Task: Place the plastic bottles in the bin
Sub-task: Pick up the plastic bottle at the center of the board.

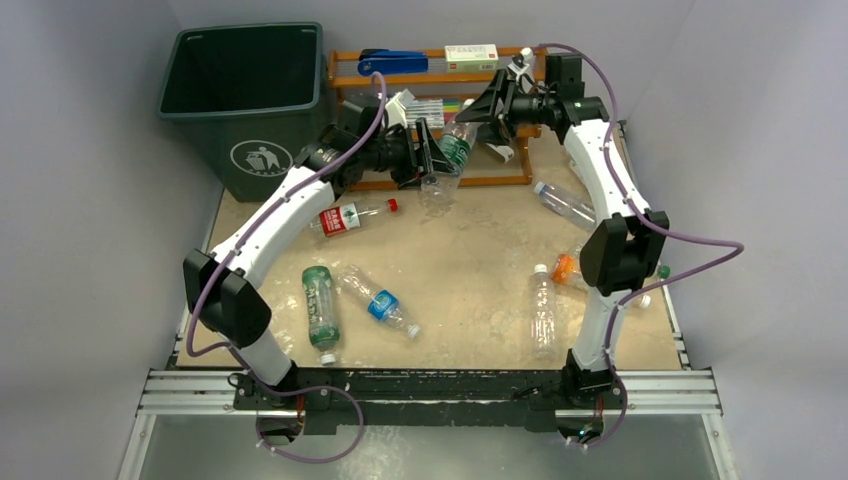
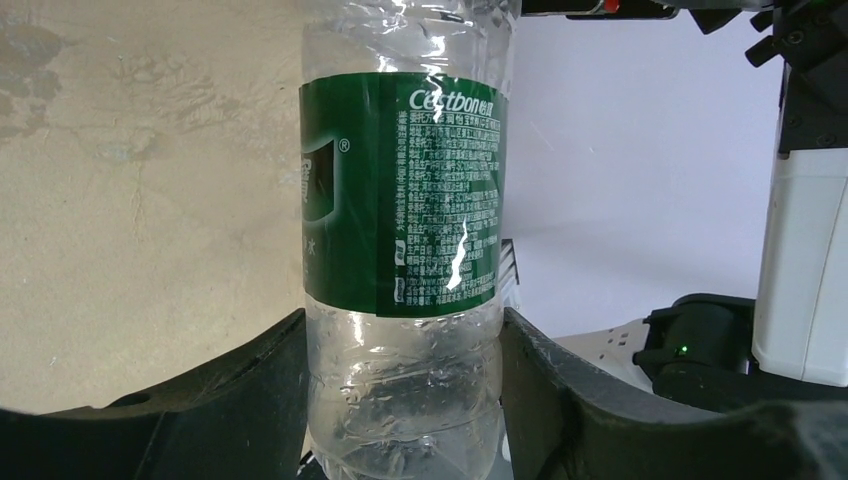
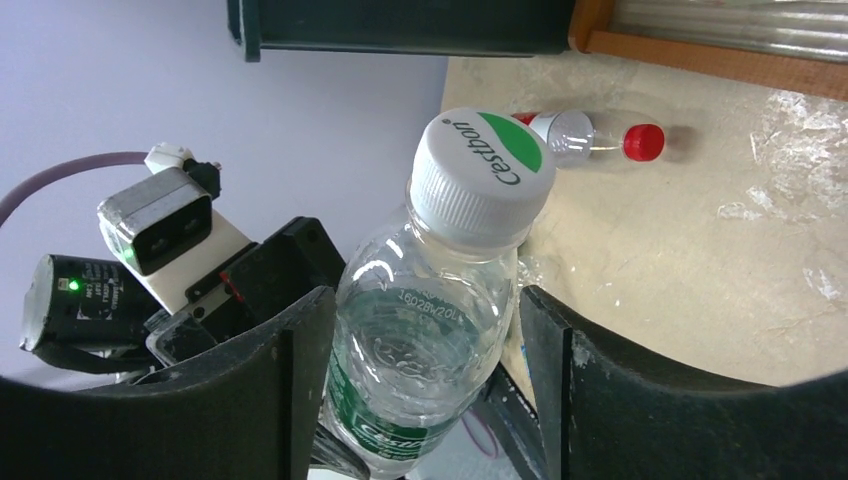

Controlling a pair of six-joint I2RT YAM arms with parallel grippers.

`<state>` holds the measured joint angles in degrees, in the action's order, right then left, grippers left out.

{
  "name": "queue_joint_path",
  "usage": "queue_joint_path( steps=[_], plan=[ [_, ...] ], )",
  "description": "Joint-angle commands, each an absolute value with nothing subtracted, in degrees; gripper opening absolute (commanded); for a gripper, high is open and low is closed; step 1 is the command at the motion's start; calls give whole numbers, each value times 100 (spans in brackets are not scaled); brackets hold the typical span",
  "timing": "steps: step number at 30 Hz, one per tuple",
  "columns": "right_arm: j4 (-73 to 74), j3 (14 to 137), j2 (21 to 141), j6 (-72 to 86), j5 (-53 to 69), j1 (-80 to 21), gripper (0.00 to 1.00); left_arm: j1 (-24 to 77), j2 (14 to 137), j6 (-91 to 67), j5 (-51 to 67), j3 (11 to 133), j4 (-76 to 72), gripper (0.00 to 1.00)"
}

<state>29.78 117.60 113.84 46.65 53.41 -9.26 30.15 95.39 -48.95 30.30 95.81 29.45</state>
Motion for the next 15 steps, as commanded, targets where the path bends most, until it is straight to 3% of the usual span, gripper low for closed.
queue_joint_path(
  steps=[1, 6, 15],
  plan=[
    [2892, 11694, 10987, 4595, 5534, -940, 74, 3032, 9532, -5113, 3258, 9824, 2200, 52],
    [3140, 11672, 10894, 4413, 5523, -913, 90, 3009, 9584, -5440, 3317, 9882, 1758, 52],
    [2580, 11354, 10092, 4406, 5394, -806, 100, 2439, 9460, -6456, 3497, 9557, 442, 52]
  ],
)
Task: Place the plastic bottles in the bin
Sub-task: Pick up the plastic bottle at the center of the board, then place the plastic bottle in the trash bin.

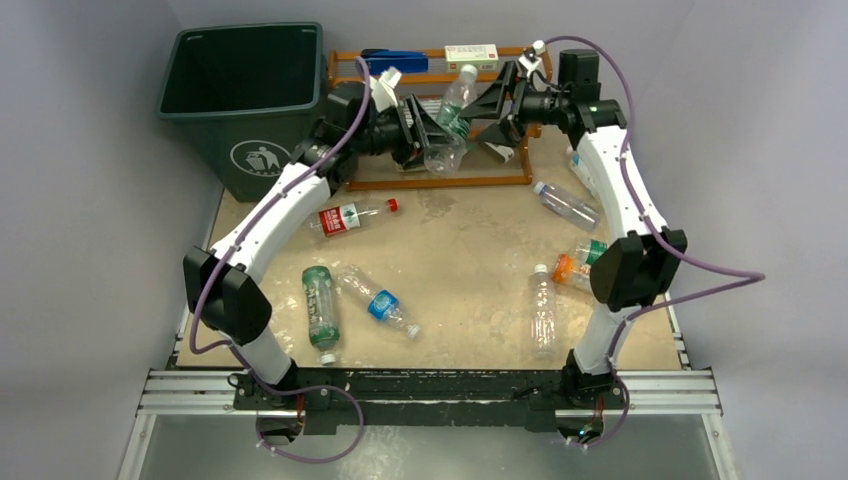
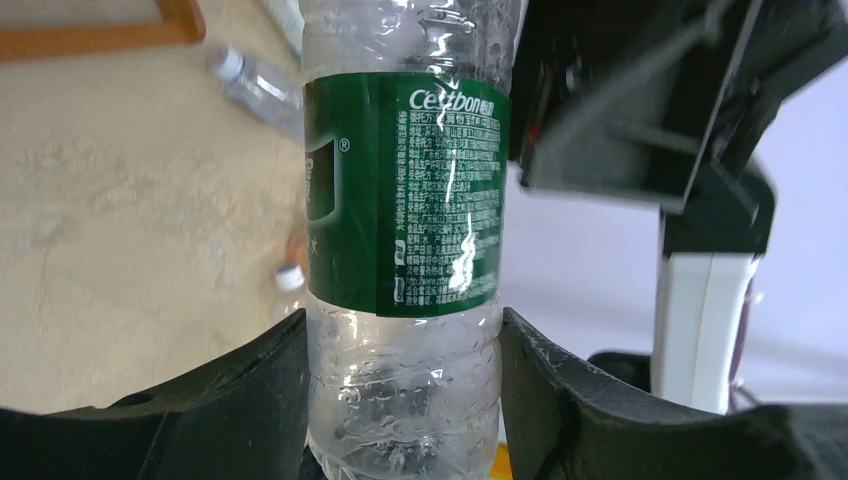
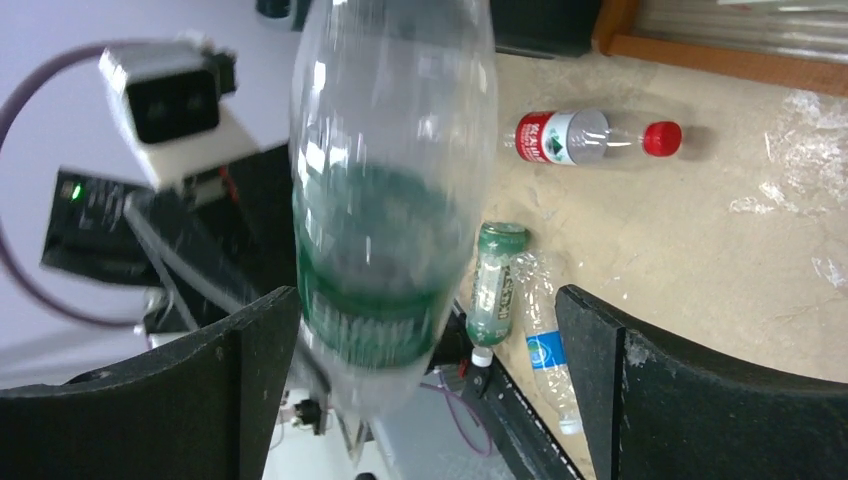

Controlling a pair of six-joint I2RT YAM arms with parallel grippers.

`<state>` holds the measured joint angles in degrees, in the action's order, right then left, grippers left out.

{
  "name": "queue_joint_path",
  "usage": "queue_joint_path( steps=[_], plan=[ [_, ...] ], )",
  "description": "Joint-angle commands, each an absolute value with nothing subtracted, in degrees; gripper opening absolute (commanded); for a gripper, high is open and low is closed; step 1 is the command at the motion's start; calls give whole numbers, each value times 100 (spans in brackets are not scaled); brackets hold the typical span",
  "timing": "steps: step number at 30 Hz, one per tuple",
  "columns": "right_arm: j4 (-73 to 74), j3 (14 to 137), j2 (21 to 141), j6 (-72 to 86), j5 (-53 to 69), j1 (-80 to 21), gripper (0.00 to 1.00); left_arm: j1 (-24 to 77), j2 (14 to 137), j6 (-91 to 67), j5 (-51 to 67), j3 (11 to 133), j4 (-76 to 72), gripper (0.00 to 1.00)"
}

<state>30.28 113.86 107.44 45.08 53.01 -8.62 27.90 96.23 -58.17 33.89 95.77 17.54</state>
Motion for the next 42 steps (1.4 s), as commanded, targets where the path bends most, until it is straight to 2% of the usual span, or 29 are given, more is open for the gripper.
queue_joint_path(
  steps=[1, 7, 14, 19, 22, 32, 38, 42],
  plan=[
    [2518, 11325, 10026, 4404, 5385, -805, 100, 2346, 9437, -6577, 3539, 9514, 252, 52],
    [2430, 11074, 9899, 4267, 5358, -800, 100, 1809, 9329, -7396, 3656, 9553, -882, 52],
    [2800, 11037, 10060, 3909, 5117, -807, 100, 1213, 9379, -7546, 3468, 10116, -1042, 52],
    [3041, 11000, 10122, 3726, 5055, -813, 100, 680, 9379, -8327, 3177, 9963, -2044, 52],
    [3133, 10925, 10112, 3628, 5023, -809, 100, 436, 9447, -8432, 2973, 10096, -2154, 52],
    [3420, 10815, 10202, 3383, 4922, -921, 100, -443, 9813, -6431, 2550, 11359, 170, 52],
    [3629, 11161, 10497, 3289, 4768, -1282, 100, -642, 10218, -4709, 1662, 12645, 2347, 52],
    [3686, 11430, 10858, 3244, 4580, -1513, 100, -637, 10260, -4074, 1016, 12594, 2872, 53]
  ],
)
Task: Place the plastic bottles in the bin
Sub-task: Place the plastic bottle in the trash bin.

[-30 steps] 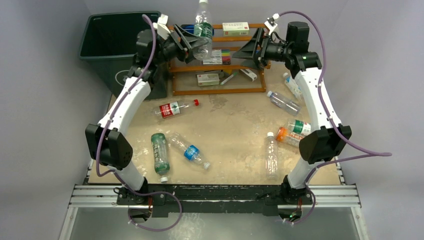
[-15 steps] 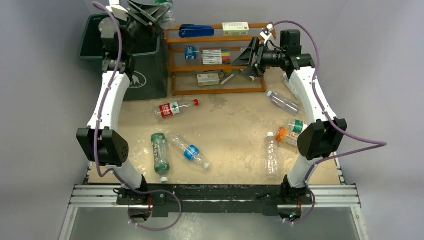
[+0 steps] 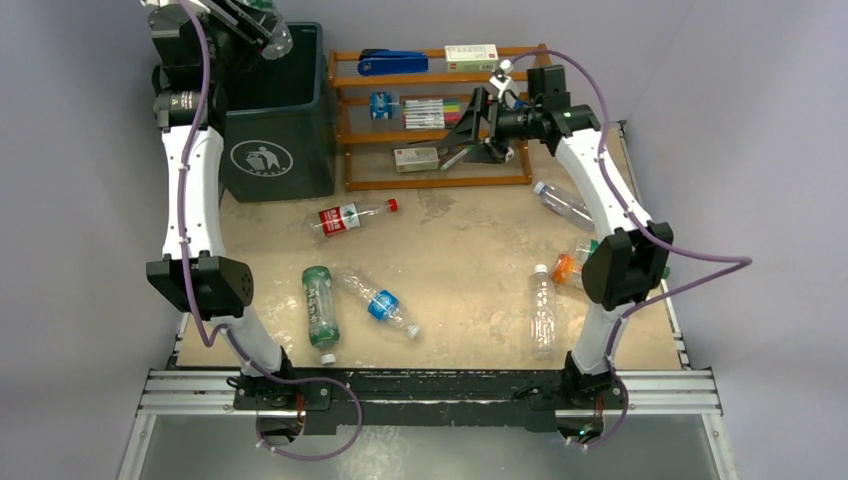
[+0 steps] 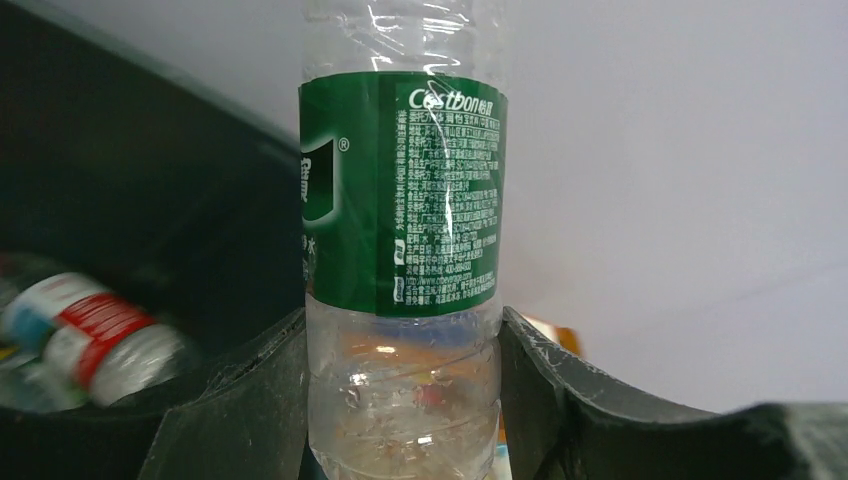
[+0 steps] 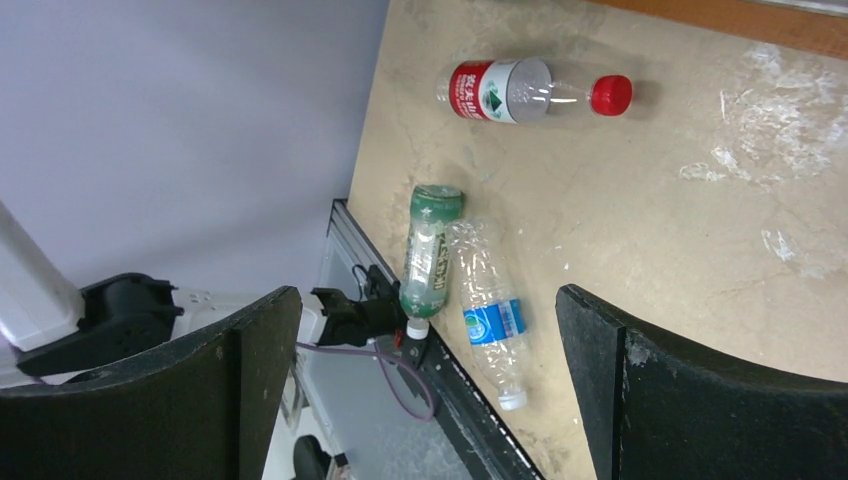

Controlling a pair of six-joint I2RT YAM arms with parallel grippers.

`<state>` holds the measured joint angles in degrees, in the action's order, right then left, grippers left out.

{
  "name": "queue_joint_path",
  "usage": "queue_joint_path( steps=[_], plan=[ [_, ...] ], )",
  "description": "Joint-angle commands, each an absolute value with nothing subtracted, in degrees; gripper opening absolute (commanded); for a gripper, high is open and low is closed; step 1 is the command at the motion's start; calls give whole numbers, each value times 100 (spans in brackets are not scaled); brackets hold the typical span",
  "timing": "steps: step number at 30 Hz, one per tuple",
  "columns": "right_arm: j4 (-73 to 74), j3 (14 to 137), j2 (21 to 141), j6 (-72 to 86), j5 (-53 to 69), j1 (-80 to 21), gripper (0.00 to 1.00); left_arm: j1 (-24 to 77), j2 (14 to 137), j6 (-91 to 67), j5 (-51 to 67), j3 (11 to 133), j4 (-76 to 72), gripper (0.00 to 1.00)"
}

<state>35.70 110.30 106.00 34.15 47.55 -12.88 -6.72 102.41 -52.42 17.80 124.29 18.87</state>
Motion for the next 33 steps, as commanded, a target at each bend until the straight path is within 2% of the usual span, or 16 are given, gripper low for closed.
queue_joint_path(
  steps=[1, 8, 14, 18, 24, 33],
  plan=[
    [3716, 11490, 10946, 3247, 4497, -1544, 99, -629, 10239, -3944, 856, 12476, 2878, 52],
    [3484, 11642, 11658, 3327, 4103, -1614, 94, -642, 10196, -3326, 164, 12008, 3134, 53],
    [2560, 11311, 12049, 3954, 4439, -1863, 88, -659, 10438, -3347, -53, 12082, 3354, 53],
    [2382, 11551, 12420, 4150, 4399, -2113, 86, -659, 10464, -3373, -217, 12029, 3427, 54],
    [1817, 11540, 12859, 4595, 4264, -2355, 79, -685, 10646, -3483, -232, 12164, 3644, 54],
    [1102, 11684, 13412, 5239, 3760, -2527, 77, -803, 10750, -3742, -260, 12279, 3661, 54]
  ],
)
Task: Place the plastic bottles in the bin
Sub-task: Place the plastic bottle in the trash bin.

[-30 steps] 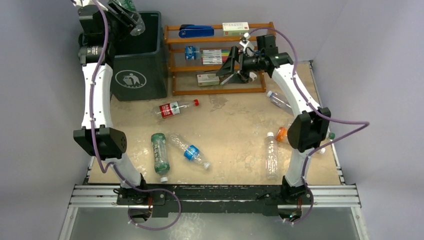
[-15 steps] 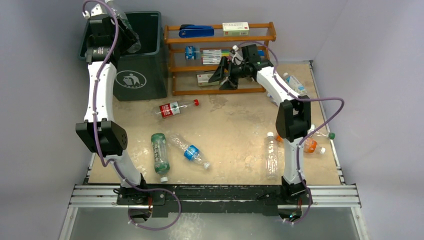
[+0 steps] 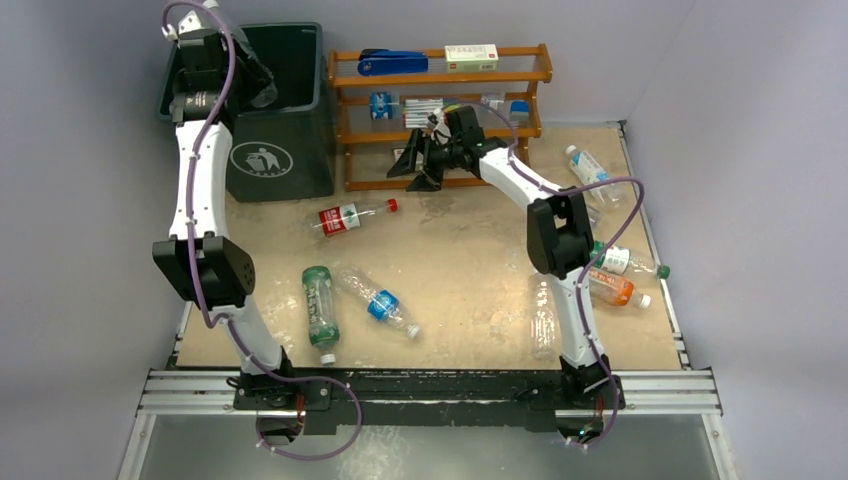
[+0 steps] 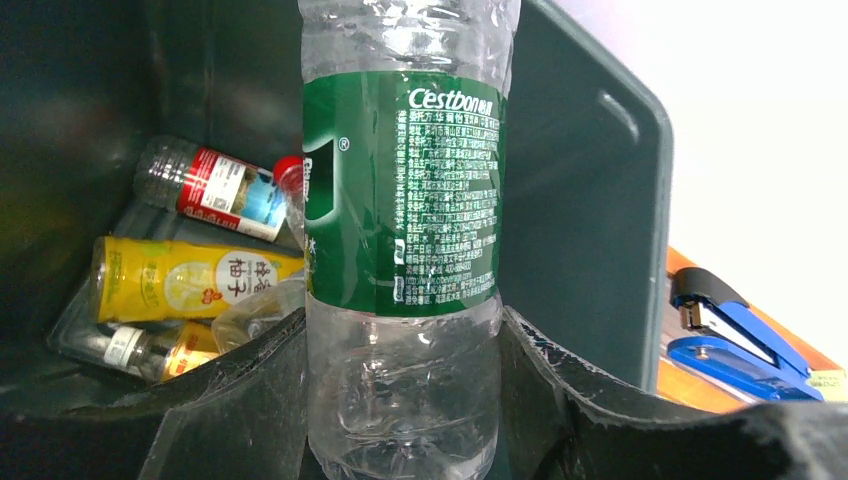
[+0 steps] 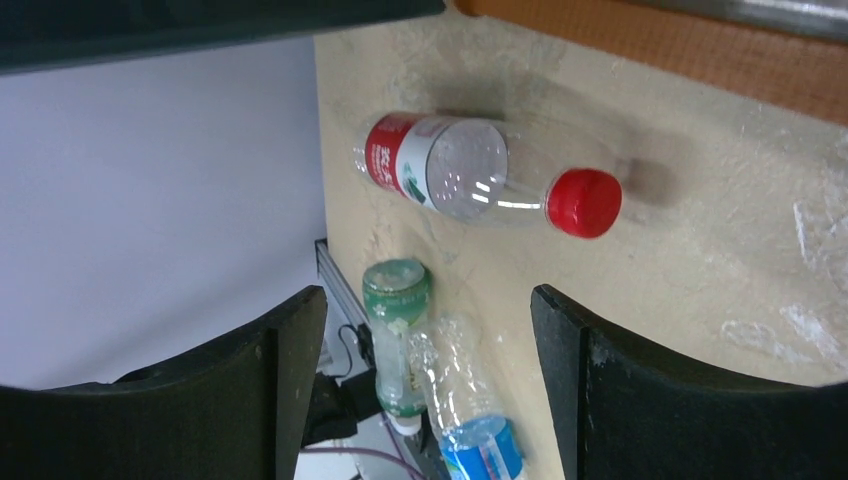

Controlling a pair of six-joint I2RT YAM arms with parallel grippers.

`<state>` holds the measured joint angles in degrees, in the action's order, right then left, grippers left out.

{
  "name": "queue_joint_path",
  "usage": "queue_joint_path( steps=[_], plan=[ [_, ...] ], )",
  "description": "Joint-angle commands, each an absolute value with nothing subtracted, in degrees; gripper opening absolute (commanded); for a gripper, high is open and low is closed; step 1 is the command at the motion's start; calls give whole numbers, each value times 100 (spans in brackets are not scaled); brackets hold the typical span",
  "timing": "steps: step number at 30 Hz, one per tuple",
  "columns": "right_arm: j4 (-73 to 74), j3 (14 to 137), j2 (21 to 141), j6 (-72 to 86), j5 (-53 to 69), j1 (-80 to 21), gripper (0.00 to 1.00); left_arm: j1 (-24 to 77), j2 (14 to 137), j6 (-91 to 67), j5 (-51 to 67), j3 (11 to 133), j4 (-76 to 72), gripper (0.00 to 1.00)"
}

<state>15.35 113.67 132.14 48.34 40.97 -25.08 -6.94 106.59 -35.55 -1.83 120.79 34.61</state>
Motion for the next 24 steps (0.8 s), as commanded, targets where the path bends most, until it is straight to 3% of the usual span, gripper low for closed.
queue_joint_path(
  steps=[1, 5, 10, 24],
  plan=[
    [1118, 11756, 13500, 5246, 3709, -2537, 77, -810, 10776, -3768, -249, 12327, 3649, 54],
    [1149, 12001, 13780, 5313, 3561, -2562, 76, -831, 10914, -3849, -281, 12566, 3683, 54],
    [1115, 12082, 13978, 5368, 3480, -2562, 76, -867, 11184, -3926, -226, 13000, 3998, 75],
    [1099, 11895, 14137, 5209, 3263, -2589, 74, -867, 10397, -4363, 103, 12927, 4056, 81]
  ],
)
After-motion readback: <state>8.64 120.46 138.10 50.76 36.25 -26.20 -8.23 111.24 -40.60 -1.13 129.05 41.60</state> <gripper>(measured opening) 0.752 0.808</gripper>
